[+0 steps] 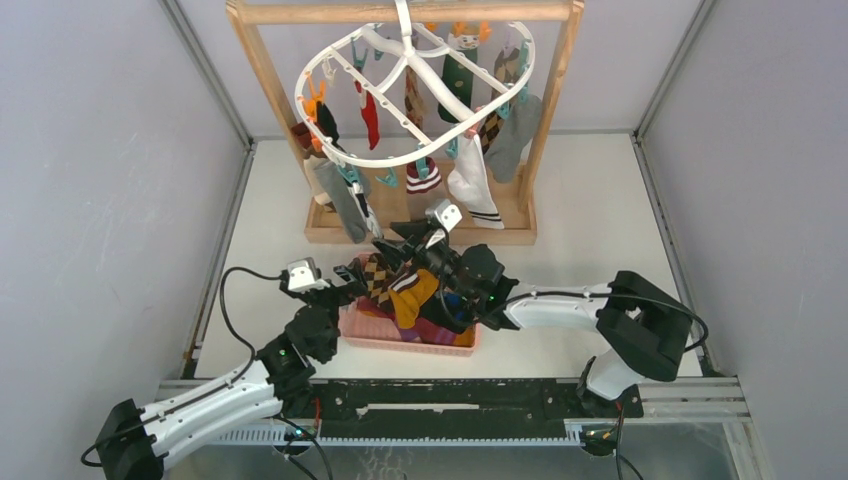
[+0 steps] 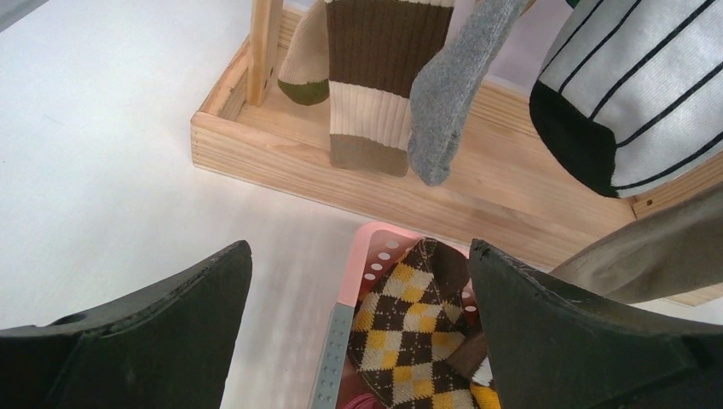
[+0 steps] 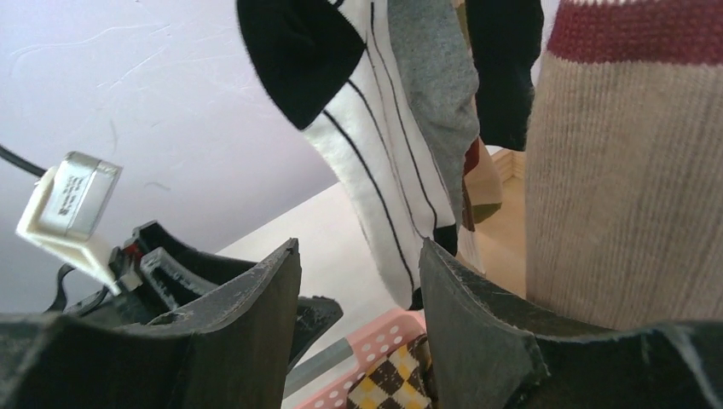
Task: Remove the socks clipped to the hanger
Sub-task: Adjust the hanger on the clothesline.
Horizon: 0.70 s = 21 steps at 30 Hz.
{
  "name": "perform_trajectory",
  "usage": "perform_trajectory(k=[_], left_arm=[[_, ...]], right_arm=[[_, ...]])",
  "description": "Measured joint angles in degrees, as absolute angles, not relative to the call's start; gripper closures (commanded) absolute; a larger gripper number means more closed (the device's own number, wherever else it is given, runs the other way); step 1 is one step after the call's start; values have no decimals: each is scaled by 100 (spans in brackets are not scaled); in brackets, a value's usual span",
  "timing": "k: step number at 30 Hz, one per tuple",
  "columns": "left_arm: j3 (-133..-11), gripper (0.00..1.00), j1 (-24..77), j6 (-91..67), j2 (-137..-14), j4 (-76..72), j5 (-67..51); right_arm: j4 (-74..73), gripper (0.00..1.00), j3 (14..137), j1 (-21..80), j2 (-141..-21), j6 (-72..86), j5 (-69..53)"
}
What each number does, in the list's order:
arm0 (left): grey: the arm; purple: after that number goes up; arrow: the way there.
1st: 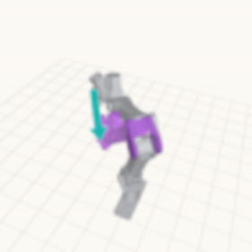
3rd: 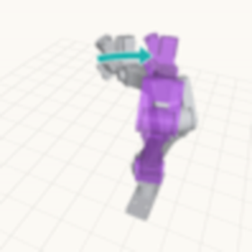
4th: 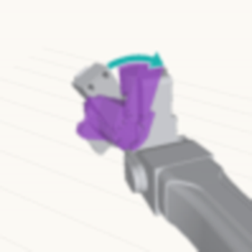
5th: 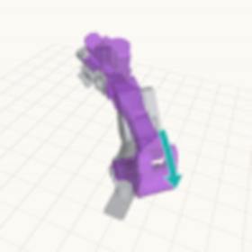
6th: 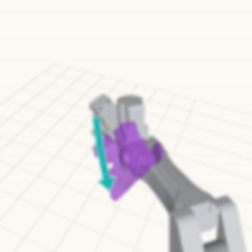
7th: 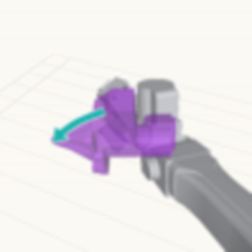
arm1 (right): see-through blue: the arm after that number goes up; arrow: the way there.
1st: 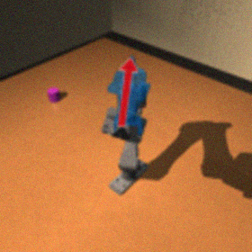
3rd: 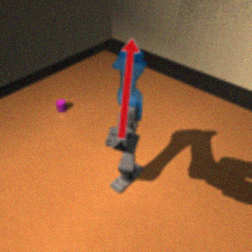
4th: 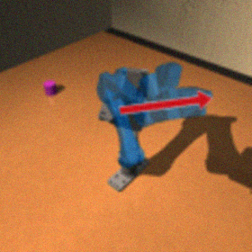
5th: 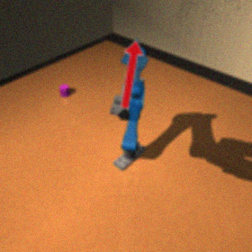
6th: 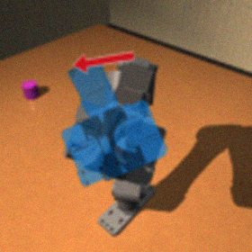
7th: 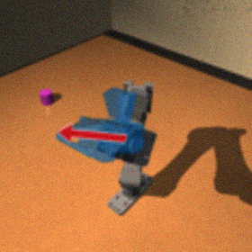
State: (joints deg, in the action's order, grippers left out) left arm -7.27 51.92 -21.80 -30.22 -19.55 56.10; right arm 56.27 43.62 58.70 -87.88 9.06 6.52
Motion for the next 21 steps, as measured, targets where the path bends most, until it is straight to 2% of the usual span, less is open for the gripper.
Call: perform_trajectory(k=[7,10,12,16,18,21], left_arm=[[-727,0,5192,-2178,-3017,-1892,5524],[-727,0,5188,-2158,-2995,-1874,5520],[-727,0,5186,-2143,-2958,-1872,5516],[-727,0,5183,-2141,-2915,-1872,5507],[-727,0,5183,-2141,-2910,-1872,5505],[-727,0,5183,-2141,-2912,-1872,5502]], right_arm=[[5537,40,4886,5824,-9297,851,757],[5465,45,5116,5802,-9498,832,784],[5424,51,5229,5782,-9607,825,786],[5369,75,5398,5725,-9808,843,786],[5321,81,5404,5693,-9845,864,784],[5264,85,5404,5649,-9850,913,784]])
